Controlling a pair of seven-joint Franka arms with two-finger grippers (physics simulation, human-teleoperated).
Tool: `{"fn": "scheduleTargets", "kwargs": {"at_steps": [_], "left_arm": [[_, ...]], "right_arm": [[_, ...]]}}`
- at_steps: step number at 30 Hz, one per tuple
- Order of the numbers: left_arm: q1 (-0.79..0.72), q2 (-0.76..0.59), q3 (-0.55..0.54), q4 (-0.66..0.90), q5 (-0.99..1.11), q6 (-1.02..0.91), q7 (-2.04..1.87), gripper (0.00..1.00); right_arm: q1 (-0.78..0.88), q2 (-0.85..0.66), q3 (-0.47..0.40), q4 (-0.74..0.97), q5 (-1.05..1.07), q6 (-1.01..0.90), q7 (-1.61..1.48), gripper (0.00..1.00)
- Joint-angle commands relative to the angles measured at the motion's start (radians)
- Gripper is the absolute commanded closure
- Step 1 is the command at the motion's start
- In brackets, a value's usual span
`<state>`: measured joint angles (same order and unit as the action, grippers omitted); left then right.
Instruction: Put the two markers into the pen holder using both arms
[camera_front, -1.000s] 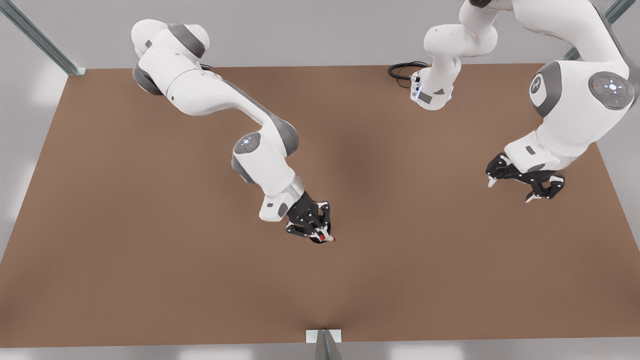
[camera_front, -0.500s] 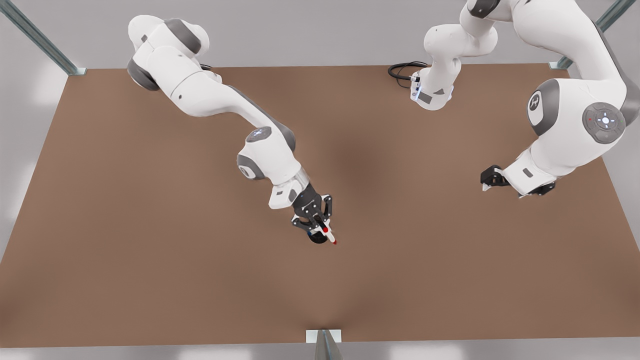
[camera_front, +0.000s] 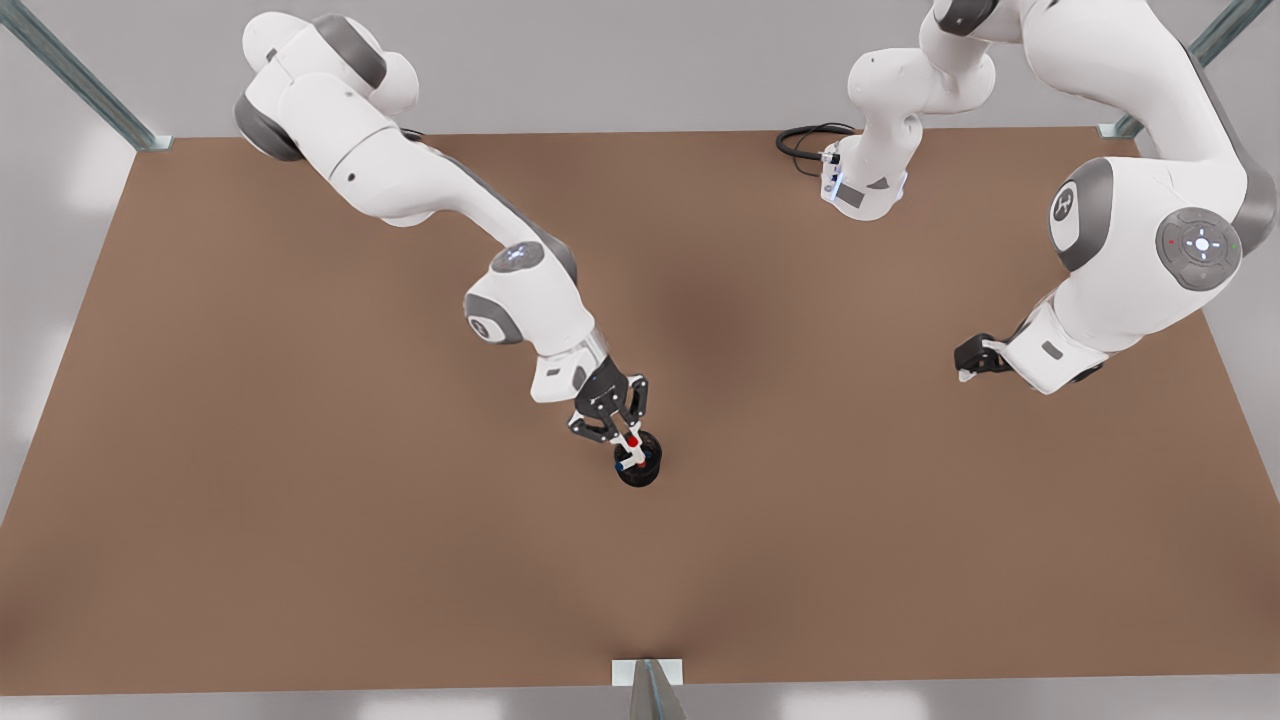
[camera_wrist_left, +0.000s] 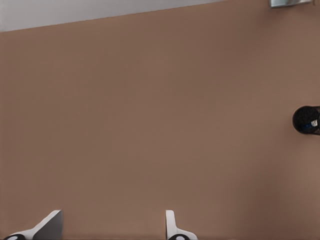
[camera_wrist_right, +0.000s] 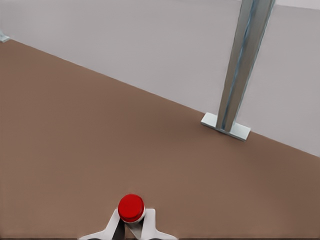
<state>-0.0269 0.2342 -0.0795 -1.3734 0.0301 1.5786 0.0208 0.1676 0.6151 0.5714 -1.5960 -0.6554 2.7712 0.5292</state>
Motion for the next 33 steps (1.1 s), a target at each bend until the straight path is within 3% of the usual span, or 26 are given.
{"fn": "scheduleTargets", "kwargs": {"at_steps": [1,11,12,14,15,17,18,20,21,22,23,24,25,26,27,28,33], "left_arm": [[-0.001,-0.001,0.0,0.0,0.001,-0.002,-0.088,0.0],[0.002,-0.001,0.0,0.0,0.001,0.004,-0.088,0.0],[0.001,-0.001,0.0,0.0,-0.001,0.004,-0.088,0.0],[0.001,-0.001,0.0,0.0,0.001,0.004,-0.088,0.0],[0.002,-0.001,0.0,0.0,0.001,0.004,-0.088,0.0],[0.002,-0.001,0.0,0.0,-0.001,0.004,-0.09,0.0],[0.002,-0.003,0.0,0.002,-0.002,0.006,-0.09,0.0],[0.001,-0.003,-0.002,0.008,0.001,0.003,-0.09,0.0],[-0.004,-0.003,-0.003,0.01,-0.001,0.003,-0.088,0.0],[-0.004,-0.003,-0.003,0.01,-0.013,0.003,-0.088,0.0],[-0.004,-0.003,-0.002,0.01,-0.013,0.004,-0.088,0.0],[-0.004,-0.003,-0.002,0.01,-0.013,0.004,-0.088,0.0],[-0.004,-0.001,-0.002,0.01,-0.013,0.004,-0.087,0.0],[-0.005,0.0,-0.002,0.01,-0.013,0.006,-0.087,0.0],[-0.005,0.011,-0.002,0.01,-0.013,0.009,-0.087,0.0],[-0.005,0.022,-0.002,0.01,-0.012,0.012,-0.087,0.0],[-0.007,0.028,-0.002,0.01,-0.012,0.017,-0.087,0.0]], "right_arm": [[-0.007,0.005,0.001,-0.022,-0.035,0.019,0.034,0.69],[0.003,0.061,-0.002,-0.053,-0.125,0.057,0.038,0.65],[-0.002,0.061,-0.004,-0.071,-0.125,0.079,0.038,0.53],[0.0,0.061,-0.004,-0.07,-0.125,0.079,0.04,0.08],[-0.002,0.06,-0.004,-0.07,-0.125,0.079,0.04,0.0],[-0.056,0.012,0.016,-0.065,-0.125,0.019,0.029,0.0],[-0.125,-0.023,0.106,-0.052,-0.124,-0.131,0.031,0.0],[-0.467,-0.057,0.504,-0.013,-0.121,-0.565,0.029,0.0],[-0.566,-0.058,0.634,-0.01,-0.122,-0.711,0.037,0.0],[-0.588,-0.077,0.64,-0.007,-0.11,-0.714,0.034,0.0],[-0.483,-0.164,0.467,0.01,-0.019,-0.708,0.009,0.0],[-0.294,-0.312,0.079,0.016,0.386,-0.688,-0.234,0.0],[-0.13,-0.447,-0.241,-0.024,0.551,-0.713,-0.444,0.0],[0.001,-0.508,-0.462,0.017,0.6,-0.921,-0.448,0.0],[0.003,-0.503,-0.489,0.085,0.599,-1.06,-0.446,0.0],[-0.01,-0.448,-0.522,0.261,0.597,-1.314,-0.44,0.0],[-0.082,-0.255,-0.527,0.479,0.628,-1.369,-0.456,0.0]]}}
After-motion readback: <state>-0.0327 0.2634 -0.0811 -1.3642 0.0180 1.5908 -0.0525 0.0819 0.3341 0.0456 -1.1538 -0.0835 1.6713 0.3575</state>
